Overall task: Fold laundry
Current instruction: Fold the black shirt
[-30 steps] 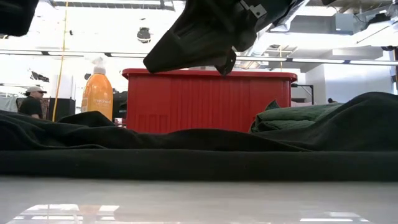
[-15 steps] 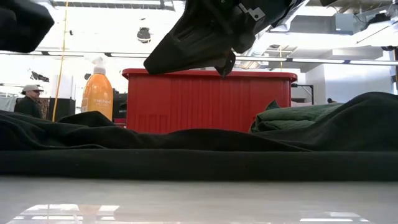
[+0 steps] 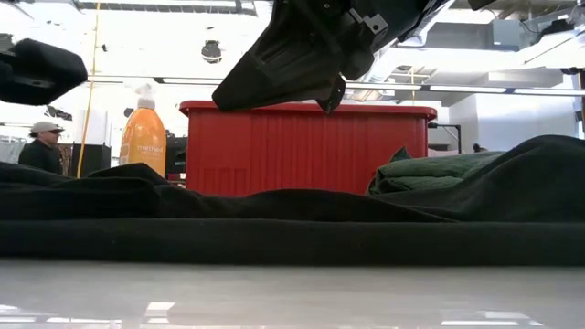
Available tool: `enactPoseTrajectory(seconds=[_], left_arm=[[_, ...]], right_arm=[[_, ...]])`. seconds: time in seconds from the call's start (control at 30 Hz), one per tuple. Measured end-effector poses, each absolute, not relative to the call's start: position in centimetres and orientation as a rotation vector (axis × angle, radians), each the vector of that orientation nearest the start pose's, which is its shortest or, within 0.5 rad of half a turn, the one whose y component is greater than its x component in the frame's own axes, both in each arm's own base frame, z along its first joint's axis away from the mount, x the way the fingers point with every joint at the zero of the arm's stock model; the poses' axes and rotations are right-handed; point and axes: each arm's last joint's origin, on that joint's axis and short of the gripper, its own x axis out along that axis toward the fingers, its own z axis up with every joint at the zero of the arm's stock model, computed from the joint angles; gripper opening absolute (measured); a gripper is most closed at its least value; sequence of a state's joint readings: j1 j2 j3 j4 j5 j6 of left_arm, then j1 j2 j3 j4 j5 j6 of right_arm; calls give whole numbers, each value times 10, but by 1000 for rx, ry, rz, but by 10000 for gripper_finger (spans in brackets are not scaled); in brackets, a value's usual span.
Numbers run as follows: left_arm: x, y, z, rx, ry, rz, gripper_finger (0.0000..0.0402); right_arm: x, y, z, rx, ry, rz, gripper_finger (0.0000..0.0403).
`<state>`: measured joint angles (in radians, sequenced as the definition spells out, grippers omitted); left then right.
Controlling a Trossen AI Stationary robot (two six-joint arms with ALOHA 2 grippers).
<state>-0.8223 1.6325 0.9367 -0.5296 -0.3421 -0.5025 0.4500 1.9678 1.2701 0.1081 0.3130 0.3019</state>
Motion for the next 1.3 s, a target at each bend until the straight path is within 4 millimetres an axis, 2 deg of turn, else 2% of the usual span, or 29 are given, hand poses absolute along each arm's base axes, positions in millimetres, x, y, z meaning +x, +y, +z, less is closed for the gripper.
enactPoseTrajectory(seconds=[0.13,0.37,0.47,0.6,0.73,0.9,1.13,1.3], left_arm=[[209,-203,174,298,1131,-155,2],[227,-188,213,477,1182,-174,0],[238,-183,223,436,1175,-183,0],[240,-184,223,347,1196,-220,0],[234,-192,222,296,1226,-276,12],[220,-209,223,260,1231,-320,62],[186,-228,206,342,1252,-349,150],[168,-227,188,517,1210,-316,178]], right_arm=[[389,178,183,54,559,55,33],[392,176,185,66,533,53,32],[395,179,191,102,470,116,31],[396,187,187,93,453,190,36],[398,195,168,-46,456,232,51],[410,202,144,-186,470,264,79],[427,201,135,-293,467,237,120],[428,199,138,-317,484,207,138]])
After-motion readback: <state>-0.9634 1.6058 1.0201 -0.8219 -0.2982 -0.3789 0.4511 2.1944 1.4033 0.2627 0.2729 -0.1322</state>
